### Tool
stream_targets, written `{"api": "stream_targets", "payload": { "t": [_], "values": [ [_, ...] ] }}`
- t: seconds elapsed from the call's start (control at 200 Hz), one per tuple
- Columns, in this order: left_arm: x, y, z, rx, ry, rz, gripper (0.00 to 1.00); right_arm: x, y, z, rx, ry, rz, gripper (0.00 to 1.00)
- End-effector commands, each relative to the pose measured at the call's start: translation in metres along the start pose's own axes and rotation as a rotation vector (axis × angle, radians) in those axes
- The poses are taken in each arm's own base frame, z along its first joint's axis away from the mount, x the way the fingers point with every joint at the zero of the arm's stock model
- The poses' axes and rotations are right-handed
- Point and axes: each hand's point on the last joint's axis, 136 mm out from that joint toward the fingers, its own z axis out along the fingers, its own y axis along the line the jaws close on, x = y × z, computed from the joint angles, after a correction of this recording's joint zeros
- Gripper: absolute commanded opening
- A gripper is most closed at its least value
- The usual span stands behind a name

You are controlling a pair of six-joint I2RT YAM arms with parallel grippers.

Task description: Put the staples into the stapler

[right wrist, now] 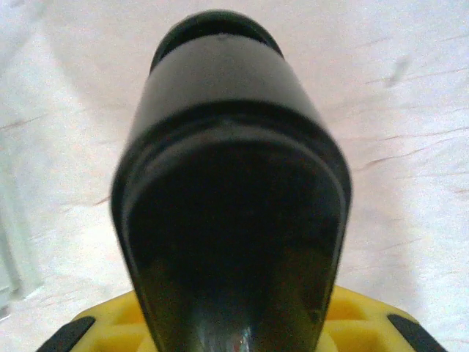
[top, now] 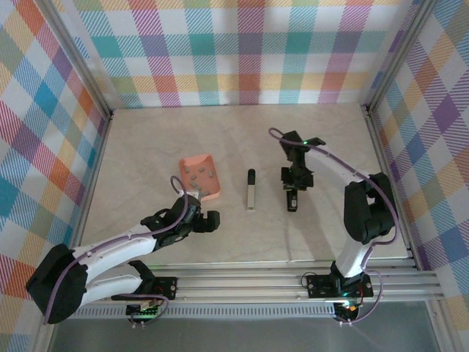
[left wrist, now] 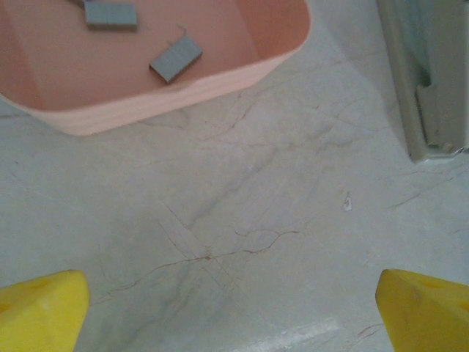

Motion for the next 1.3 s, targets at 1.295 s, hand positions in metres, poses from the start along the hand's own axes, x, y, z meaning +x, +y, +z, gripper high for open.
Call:
{"api": "stream_targets", "payload": {
  "t": [1.295],
  "values": [
    [-0.134,0.091,0.012,-0.116,-0.074,-0.36,1.0,-0.024,0.048,-0.032,-0.104,-0.123,0.071,0.6]
  ]
}}
